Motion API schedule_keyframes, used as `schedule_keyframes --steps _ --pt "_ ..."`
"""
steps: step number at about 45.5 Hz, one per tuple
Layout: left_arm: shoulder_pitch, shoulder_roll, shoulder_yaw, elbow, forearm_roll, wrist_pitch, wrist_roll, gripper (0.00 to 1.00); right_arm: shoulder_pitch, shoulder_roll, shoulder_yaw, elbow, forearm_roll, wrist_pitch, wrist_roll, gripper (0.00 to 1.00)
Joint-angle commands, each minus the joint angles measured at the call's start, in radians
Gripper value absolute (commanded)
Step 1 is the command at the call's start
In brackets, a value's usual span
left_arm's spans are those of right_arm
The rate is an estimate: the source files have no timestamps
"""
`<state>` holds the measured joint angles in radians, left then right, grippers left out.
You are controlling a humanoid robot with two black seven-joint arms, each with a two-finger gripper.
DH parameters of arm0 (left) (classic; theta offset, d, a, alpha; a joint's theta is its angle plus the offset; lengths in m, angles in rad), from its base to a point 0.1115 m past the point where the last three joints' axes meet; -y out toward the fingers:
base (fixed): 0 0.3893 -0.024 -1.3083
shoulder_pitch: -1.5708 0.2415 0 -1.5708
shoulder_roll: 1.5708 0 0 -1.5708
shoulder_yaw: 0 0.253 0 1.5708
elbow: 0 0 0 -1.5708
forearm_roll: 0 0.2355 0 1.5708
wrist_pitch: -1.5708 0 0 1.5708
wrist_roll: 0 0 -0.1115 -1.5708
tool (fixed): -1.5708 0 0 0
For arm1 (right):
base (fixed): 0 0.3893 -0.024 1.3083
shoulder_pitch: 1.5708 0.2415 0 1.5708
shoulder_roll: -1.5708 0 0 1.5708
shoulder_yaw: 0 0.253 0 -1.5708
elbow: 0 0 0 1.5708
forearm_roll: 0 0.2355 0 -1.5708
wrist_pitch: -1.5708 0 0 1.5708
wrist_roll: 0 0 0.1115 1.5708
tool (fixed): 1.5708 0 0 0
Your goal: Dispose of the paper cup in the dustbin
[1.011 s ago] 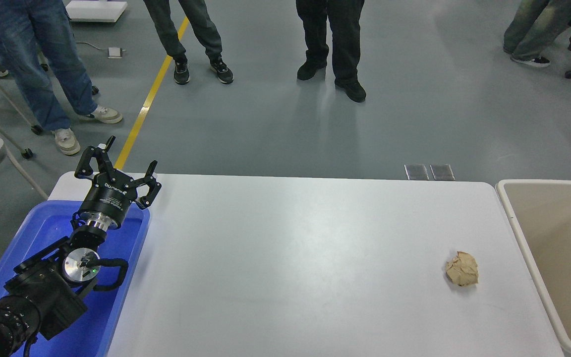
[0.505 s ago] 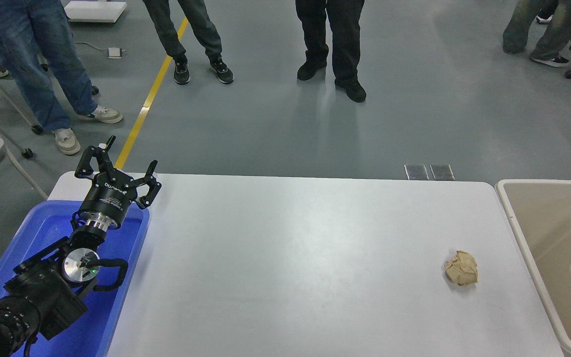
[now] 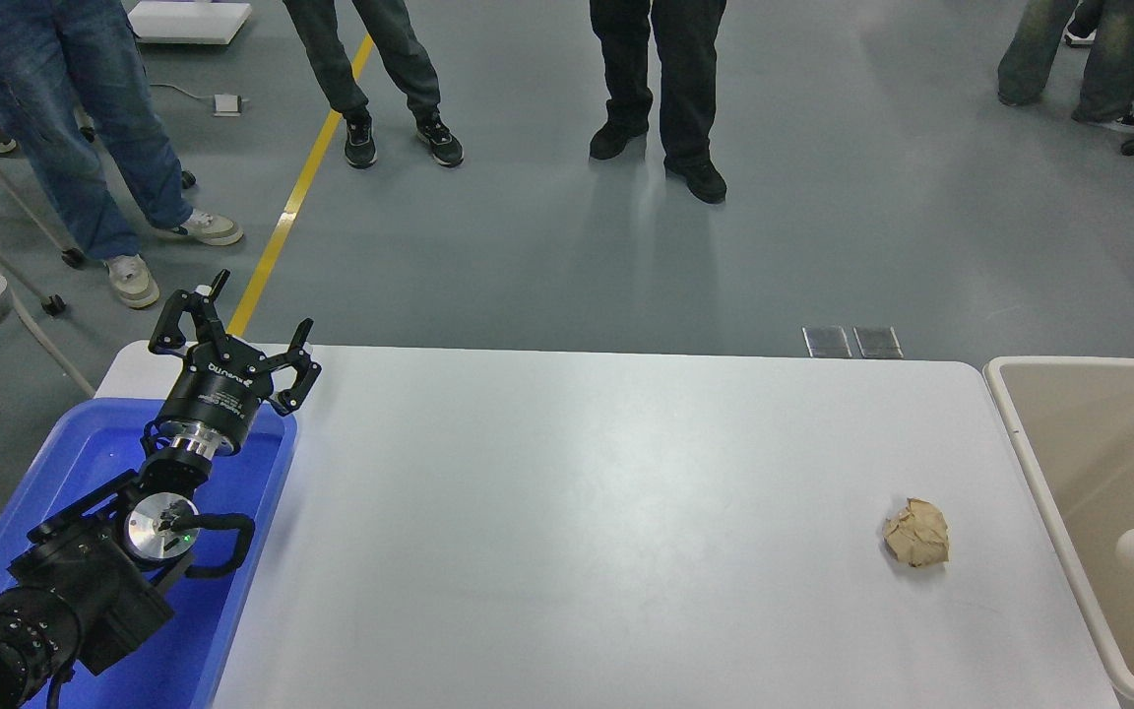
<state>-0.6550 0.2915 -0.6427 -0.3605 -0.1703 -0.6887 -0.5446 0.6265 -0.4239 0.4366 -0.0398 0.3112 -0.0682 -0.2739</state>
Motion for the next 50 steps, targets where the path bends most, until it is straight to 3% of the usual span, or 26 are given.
schedule_keyframes --steps 1,6,24,40,50 --pt "0.0 0.0 0.0 0.0 -0.001 0.0 0.0 1.0 -0.007 0.007 0.002 -0.002 0.0 -0.008 0.005 0.84" --pt "0.0 0.0 0.0 0.0 0.0 0.0 0.0 1.0 -0.008 0.002 0.014 -0.002 0.0 -0.004 0.007 0.97" --pt "0.0 0.0 0.0 0.0 0.0 0.0 0.0 1.0 0.001 -0.038 0.001 0.0 -0.004 0.024 0.012 0.99" --pt "0.0 0.0 0.002 0.0 0.0 0.002 0.0 1.0 0.125 -0.085 -0.009 -0.008 -0.015 0.338 0.055 0.99" --pt "0.0 0.0 0.002 0.002 -0.001 0.0 0.0 1.0 0.22 -0.102 -0.056 -0.006 -0.015 0.458 0.058 0.99"
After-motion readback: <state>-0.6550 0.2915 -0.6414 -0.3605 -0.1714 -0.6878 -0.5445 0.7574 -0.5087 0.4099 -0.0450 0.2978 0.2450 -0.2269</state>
